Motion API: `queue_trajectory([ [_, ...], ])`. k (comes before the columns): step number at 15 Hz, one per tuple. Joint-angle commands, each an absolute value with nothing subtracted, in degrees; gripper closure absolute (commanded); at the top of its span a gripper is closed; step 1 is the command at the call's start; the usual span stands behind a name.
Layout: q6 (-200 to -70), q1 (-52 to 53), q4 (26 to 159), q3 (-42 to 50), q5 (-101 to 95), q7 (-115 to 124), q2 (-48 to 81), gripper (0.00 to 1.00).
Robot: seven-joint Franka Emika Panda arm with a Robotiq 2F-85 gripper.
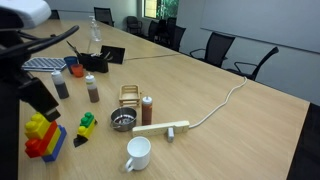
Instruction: Remove the green block from the top of the yellow block and place it on the table
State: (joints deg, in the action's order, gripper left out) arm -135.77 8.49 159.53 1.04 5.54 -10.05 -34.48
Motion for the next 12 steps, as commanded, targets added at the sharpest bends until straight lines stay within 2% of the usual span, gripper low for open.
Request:
queue_trajectory([
  [1,-136.29,9.24,159.2,-0.01,5.65,-9.48,-33.67,0.0],
  [12,-139.11,10.86,157.91,-1.46,5.72,-9.0,-30.15,0.0],
])
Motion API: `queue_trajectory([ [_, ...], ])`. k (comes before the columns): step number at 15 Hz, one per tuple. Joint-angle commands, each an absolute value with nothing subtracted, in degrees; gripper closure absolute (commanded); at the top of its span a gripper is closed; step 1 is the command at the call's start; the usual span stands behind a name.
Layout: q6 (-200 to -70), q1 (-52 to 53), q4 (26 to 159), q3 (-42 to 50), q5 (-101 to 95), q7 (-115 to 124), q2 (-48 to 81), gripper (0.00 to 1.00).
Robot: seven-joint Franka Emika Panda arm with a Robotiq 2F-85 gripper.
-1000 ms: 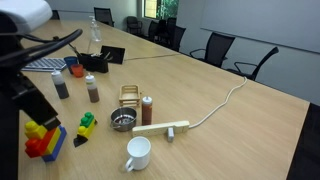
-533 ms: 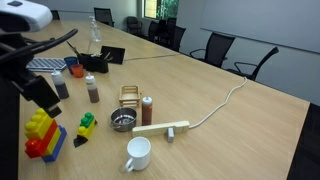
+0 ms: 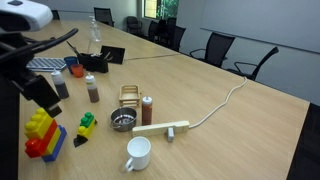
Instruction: Remove the green block from the top of the yellow block and place it on the table
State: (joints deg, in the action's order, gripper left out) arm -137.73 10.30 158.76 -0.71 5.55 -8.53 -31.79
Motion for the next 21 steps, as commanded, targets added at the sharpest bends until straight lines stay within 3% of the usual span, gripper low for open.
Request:
queue_trajectory([
  [1,-140.65,11.68,157.43,-2.01,5.86,-9.37,-28.91,0.0],
  [7,-150.4,17.05,150.61,-7.09,3.84,-11.14,-14.39,0.0],
  [14,-150.36,15.56,140.78,-10.95,-8.42,-10.12,3.46,0.0],
  [21,-150.74,15.33,140.83,-11.29,-7.44,-10.19,3.89,0.0],
])
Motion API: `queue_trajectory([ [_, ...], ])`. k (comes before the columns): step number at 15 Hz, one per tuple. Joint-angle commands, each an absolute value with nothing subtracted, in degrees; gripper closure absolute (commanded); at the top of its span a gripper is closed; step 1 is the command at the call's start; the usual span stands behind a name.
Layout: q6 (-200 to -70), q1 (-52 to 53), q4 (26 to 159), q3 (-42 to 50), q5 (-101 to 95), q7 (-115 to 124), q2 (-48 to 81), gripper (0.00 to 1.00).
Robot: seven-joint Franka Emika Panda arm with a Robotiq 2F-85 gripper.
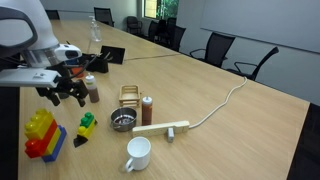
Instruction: Remove the green block from the top of the yellow block and place it on the table
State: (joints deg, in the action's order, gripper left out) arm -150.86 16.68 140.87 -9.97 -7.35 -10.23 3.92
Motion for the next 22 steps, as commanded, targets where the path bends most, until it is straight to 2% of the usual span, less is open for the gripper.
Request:
queue_trajectory([
  [1,-150.73,15.34,140.83,-11.31,-7.44,-10.19,3.89,0.0],
  [22,-144.66,14.32,122.64,-11.13,-11.17,-14.27,26.82,0.0],
])
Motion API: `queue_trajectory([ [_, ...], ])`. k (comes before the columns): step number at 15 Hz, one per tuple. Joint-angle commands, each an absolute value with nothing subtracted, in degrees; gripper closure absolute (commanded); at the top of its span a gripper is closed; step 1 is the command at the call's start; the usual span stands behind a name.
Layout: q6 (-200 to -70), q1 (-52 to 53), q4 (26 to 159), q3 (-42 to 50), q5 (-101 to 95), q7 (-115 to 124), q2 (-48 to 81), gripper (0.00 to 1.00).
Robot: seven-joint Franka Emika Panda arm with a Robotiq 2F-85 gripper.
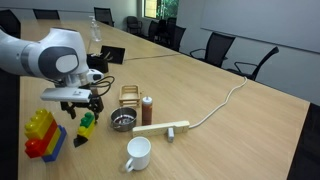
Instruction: Remove the green block from the top of the yellow block and place it on the table
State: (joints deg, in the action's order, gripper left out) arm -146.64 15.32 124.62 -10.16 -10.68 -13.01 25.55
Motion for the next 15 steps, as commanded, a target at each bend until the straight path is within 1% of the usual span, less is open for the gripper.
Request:
queue_trajectory([
  [1,-144.69,14.1,122.32,-11.36,-10.77,-14.57,27.26,0.0],
  [4,-144.71,14.04,121.73,-11.45,-10.67,-14.7,28.08,0.0],
  [5,-144.97,14.11,121.72,-11.33,-10.82,-14.55,28.17,0.2],
  [9,-145.13,13.85,121.47,-11.41,-10.58,-14.71,28.14,0.47],
  [11,-145.07,13.74,121.47,-11.43,-10.49,-14.72,28.15,0.62],
  [12,-145.05,13.66,121.5,-11.44,-10.43,-14.74,28.15,0.66],
  [15,-145.0,13.5,121.62,-11.52,-10.15,-14.73,28.12,0.73],
])
